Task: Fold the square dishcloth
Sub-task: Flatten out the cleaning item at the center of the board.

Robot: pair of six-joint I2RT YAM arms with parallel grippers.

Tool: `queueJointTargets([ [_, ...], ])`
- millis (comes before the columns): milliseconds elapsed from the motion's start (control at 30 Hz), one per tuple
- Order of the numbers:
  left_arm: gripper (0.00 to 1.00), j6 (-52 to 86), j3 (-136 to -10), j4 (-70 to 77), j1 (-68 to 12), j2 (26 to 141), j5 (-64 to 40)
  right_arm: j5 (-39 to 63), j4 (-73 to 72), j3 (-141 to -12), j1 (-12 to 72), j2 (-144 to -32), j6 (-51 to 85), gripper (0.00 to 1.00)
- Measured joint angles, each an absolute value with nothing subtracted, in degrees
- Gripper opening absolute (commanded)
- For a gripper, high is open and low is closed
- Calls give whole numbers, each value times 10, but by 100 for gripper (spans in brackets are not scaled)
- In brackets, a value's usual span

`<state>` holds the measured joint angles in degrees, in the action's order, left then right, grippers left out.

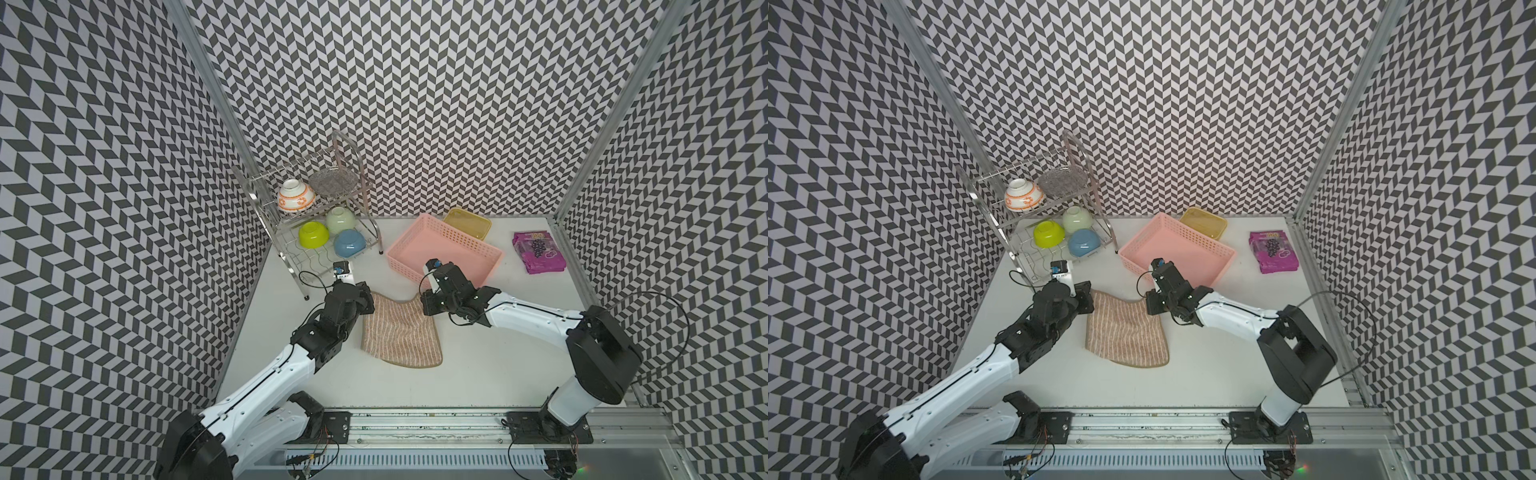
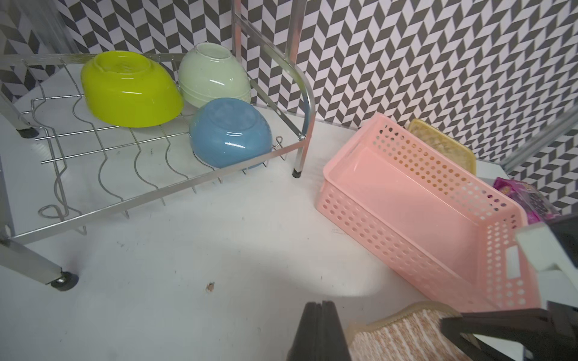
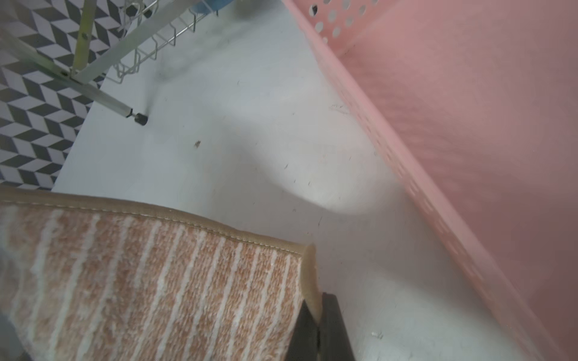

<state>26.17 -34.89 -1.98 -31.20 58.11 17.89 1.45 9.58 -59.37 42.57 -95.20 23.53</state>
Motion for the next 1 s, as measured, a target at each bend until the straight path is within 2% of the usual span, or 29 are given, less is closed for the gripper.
queueJointTargets([
  [300,0,212,-372,104,-246,755,98,-13,63,-625,394,-997,238,1],
  [367,10,210,-380,110,-236,775,91,-13,62,-632,388,-1010,236,9],
  [467,28,205,-385,111,-226,783,83,-11,62,-634,384,-1021,235,27],
  [533,34,211,-385,110,-221,782,82,-10,64,-634,384,-1021,231,37],
  [600,44,217,-385,99,-219,775,83,-7,64,-634,385,-1021,230,47],
  [800,62,251,-380,47,-218,710,93,-6,75,-631,385,-1009,225,55],
  [1000,65,290,-337,4,-218,648,68,-10,89,-606,388,-960,227,59],
])
